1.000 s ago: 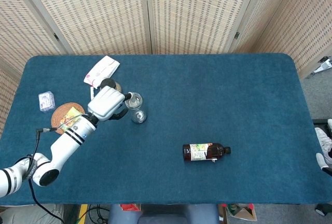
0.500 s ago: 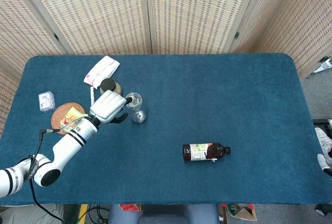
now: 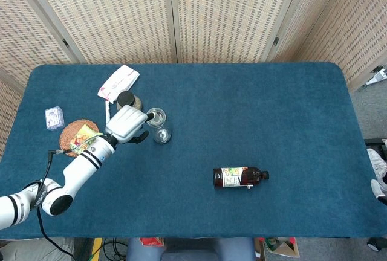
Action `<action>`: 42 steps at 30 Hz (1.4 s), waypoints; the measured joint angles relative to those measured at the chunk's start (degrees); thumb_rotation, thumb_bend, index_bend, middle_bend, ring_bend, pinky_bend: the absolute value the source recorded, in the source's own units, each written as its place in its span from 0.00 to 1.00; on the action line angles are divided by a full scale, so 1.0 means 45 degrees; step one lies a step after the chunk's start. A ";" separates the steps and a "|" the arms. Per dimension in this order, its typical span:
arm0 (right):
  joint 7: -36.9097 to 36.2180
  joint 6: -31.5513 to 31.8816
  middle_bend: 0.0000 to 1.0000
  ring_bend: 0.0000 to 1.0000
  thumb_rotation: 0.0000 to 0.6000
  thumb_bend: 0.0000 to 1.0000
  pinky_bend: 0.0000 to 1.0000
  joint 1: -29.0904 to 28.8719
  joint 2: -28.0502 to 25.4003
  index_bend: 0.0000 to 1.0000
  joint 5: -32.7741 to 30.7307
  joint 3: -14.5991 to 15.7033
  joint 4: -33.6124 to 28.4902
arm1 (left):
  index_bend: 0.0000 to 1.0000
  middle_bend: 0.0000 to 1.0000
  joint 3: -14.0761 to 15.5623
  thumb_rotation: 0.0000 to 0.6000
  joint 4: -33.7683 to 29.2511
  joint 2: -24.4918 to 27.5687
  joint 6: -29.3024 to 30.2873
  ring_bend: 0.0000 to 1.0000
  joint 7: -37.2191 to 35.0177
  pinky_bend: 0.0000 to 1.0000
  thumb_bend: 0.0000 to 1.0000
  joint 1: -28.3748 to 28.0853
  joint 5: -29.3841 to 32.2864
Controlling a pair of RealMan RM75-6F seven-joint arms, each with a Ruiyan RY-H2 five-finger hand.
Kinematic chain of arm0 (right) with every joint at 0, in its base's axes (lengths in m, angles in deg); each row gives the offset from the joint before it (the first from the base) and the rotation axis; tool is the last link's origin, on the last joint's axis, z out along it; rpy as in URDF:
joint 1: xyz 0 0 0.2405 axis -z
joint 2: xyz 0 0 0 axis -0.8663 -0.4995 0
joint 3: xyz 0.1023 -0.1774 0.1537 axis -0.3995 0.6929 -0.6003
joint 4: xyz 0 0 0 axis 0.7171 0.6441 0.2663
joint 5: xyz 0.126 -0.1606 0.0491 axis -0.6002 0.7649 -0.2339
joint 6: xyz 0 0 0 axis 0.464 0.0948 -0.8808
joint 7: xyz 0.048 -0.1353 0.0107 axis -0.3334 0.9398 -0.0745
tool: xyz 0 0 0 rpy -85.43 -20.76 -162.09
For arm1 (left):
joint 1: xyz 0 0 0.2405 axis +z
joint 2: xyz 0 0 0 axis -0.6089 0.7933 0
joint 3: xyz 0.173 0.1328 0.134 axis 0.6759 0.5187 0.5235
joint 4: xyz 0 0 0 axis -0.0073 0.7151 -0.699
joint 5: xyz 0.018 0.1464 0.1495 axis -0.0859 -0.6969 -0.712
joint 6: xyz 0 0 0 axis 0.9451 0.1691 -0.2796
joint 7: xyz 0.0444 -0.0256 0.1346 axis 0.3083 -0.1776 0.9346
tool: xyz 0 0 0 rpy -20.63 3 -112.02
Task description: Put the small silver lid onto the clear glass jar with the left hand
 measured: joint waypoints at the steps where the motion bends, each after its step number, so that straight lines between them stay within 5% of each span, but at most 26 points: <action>1: -0.0004 -0.0010 0.18 0.15 1.00 0.30 0.17 0.0002 0.0004 0.03 -0.0016 -0.0001 0.0013 | 0.33 1.00 0.0008 1.00 0.0016 -0.0012 -0.0027 1.00 0.0028 1.00 0.43 -0.0013 0.0045; 42: -0.0142 -0.0025 0.18 0.15 1.00 0.30 0.17 0.0051 0.0022 0.03 -0.0069 -0.0049 0.0147 | 0.33 1.00 0.0245 1.00 -0.0079 -0.0155 -0.0213 1.00 0.0601 1.00 0.43 -0.0268 0.0753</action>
